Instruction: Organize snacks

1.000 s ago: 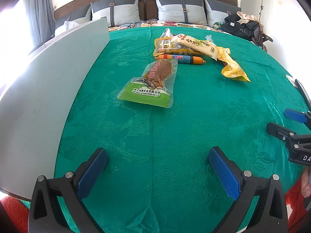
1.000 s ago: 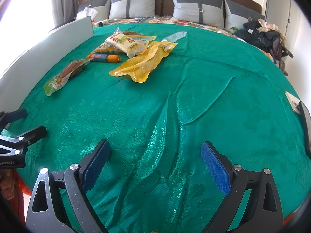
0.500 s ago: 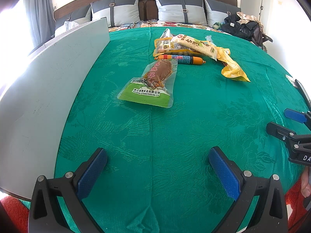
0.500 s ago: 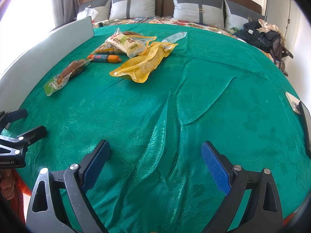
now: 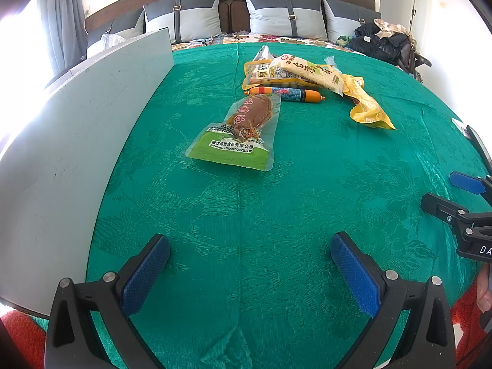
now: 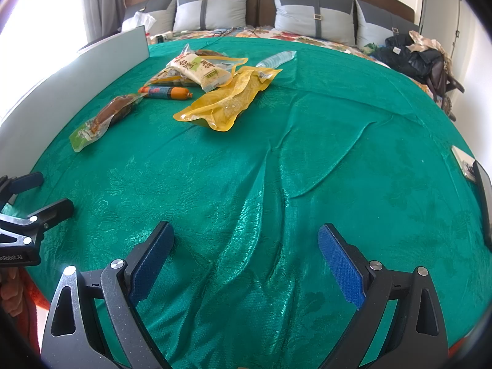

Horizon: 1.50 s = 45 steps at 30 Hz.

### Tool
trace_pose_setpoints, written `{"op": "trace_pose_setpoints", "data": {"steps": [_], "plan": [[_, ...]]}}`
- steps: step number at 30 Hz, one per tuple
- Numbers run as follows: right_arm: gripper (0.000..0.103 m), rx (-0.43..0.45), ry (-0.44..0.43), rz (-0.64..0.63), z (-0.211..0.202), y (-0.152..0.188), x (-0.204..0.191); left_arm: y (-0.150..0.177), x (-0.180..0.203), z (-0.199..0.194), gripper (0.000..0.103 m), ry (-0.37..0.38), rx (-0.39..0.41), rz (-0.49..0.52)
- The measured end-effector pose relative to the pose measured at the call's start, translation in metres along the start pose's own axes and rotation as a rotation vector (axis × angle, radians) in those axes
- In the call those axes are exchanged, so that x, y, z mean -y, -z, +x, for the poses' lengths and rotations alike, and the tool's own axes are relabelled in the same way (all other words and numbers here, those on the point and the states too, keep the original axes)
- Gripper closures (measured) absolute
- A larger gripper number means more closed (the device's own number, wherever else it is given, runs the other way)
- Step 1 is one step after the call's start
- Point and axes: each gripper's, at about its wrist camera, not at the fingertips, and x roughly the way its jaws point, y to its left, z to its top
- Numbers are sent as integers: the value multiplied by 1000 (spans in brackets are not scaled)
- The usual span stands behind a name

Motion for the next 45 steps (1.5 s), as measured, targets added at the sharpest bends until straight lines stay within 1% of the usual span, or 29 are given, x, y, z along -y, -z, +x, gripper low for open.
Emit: {"op": "trace_pose_setpoints", "data": {"steps": [21, 22, 24, 26, 28, 29, 31, 34, 36, 38, 41, 43, 45], "plan": [[6, 32, -2, -3, -3, 3, 0, -2, -1, 0, 0, 12, -13, 10], [6, 33, -2, -4, -3, 2, 0, -3, -2, 0, 0, 15, -25, 8], [6, 34, -2, -4, -3, 3, 0, -6, -3, 1, 0, 21, -77, 3], [6, 34, -2, -4, -3, 3, 0, -11, -6, -2, 1, 57, -116, -11], [6, 32, -2, -3, -3, 2, 0, -21, -10, -10, 1, 97, -92, -29], [6, 31, -2, -4, -3, 2, 0, -29, -11, -13, 1, 100, -79, -22], [6, 32, -3, -5, -4, 2, 0, -50, -11, -12, 1, 94, -70, 6], [6, 33, -4, -7, -4, 2, 1, -88, -11, 0, 1, 80, -74, 36], [6, 30, -5, -8, -3, 1, 1, -110, -13, 16, 1, 84, -104, 46], [6, 25, -6, -9, -3, 1, 1, -126, -15, 37, 1, 84, -157, 42], [6, 18, -8, -9, -3, 0, 1, -139, -18, 62, 1, 75, -223, 31], [6, 15, -10, -11, -2, 0, 1, -144, -22, 72, 1, 69, -246, 12], [6, 12, -12, -13, -2, -1, 1, -145, -24, 80, 1, 80, -272, -7]]}}
